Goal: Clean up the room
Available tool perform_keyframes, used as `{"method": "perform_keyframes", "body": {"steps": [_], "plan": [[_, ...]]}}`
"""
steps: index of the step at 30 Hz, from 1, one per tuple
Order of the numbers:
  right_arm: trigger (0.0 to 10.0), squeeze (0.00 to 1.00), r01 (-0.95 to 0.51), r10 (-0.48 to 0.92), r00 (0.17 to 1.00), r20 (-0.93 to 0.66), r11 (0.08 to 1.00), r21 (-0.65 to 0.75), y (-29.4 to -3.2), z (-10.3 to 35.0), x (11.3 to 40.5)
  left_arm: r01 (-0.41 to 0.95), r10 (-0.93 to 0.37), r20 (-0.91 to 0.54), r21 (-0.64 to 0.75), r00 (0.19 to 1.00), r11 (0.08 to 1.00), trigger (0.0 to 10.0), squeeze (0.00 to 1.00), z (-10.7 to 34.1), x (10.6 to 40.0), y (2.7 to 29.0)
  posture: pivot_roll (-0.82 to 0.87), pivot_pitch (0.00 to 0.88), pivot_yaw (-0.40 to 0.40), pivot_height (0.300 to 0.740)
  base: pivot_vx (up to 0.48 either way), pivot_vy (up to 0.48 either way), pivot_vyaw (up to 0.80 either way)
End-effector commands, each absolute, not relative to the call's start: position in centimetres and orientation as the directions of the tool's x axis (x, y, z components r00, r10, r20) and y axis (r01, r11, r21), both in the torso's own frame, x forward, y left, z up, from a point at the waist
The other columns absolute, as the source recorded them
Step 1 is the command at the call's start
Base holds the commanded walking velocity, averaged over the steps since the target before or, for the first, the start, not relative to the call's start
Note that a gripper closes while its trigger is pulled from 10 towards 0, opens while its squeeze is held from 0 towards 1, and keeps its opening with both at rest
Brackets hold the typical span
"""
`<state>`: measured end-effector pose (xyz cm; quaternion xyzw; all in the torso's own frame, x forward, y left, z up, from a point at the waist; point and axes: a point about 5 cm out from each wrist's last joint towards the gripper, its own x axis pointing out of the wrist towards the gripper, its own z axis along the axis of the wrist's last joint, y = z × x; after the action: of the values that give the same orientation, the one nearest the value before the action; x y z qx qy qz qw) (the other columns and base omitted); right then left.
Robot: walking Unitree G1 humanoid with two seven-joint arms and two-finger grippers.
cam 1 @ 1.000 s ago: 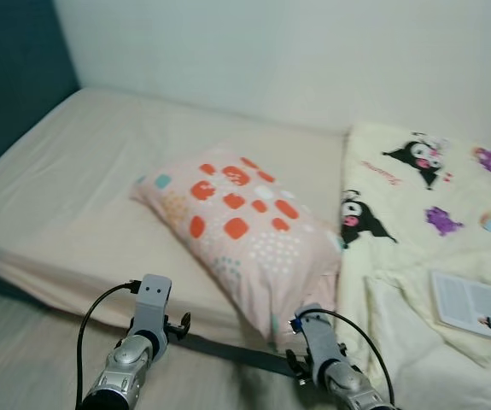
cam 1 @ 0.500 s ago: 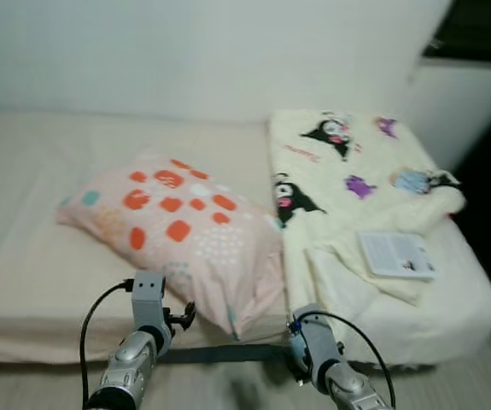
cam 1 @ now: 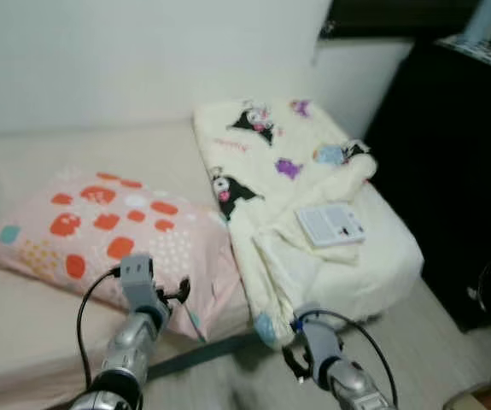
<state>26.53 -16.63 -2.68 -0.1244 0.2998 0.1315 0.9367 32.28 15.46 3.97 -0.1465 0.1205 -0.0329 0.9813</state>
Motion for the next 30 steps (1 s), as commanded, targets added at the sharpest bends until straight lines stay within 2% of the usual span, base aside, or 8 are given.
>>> {"method": "perform_keyframes", "body": {"steps": [1,3,7,10,17,26,28,30], "plan": [[10.0,0.0,-0.347,0.206,0.785,-0.585,0.928,-0.138,-16.1,-2.8,26.3,-0.054,-0.028,-0.274,-0.286,0.961,0.957,10.0,0.0,3.0,31.7,16.6,-0.12,0.126,-0.061,0.74,0.0,0.0,0.0],[10.0,0.0,-0.35,0.21,0.785,-0.583,0.927,-0.137,-16.0,-2.7,26.3,-0.069,-0.009,-0.275,-0.272,0.961,0.96,10.0,0.0,3.1,31.8,17.0,-0.12,0.126,-0.061,0.74,0.0,0.0,0.0],[10.0,0.0,-0.355,0.216,0.785,-0.58,0.925,-0.137,-15.9,-2.7,26.4,-0.151,0.104,-0.314,-0.13,0.944,0.98,10.0,0.0,3.0,31.6,19.4,-0.12,0.124,-0.058,0.74,0.131,0.0,0.0],[10.0,0.0,-0.355,0.216,0.785,-0.58,0.925,-0.137,-15.9,-2.7,26.4,-0.151,0.104,-0.314,-0.13,0.944,0.98,10.0,0.0,3.0,31.6,19.4,-0.12,0.124,-0.058,0.74,0.281,0.0,0.0],[10.0,0.0,-0.365,0.228,0.786,-0.575,0.922,-0.132,-15.8,-2.6,26.4,-0.233,0.192,-0.339,-0.085,0.921,0.969,10.0,0.0,2.7,31.0,21.7,-0.12,0.126,-0.058,0.74,0.344,0.0,0.0],[10.0,0.0,-0.408,0.277,0.792,-0.544,0.903,-0.134,-15.4,-2.3,26.4,-0.228,0.185,-0.358,-0.083,0.915,0.97,10.0,0.0,2.1,30.6,21.1,-0.12,0.129,-0.06,0.74,0.37,0.0,0.0],[10.0,0.0,-0.409,0.278,0.791,-0.545,0.902,-0.134,-15.4,-2.3,26.4,-0.226,0.181,-0.36,-0.086,0.915,0.97,10.0,0.0,2.0,30.6,21.0,-0.12,0.129,-0.06,0.74,0.371,0.0,0.59],[10.0,0.0,-0.391,0.262,0.796,-0.545,0.911,-0.133,-15.5,-2.4,26.4,-0.19,0.129,-0.378,-0.127,0.917,0.974,10.0,0.0,1.8,30.6,20.3,-0.12,0.13,-0.058,0.74,0.172,0.0,0.36]]}}
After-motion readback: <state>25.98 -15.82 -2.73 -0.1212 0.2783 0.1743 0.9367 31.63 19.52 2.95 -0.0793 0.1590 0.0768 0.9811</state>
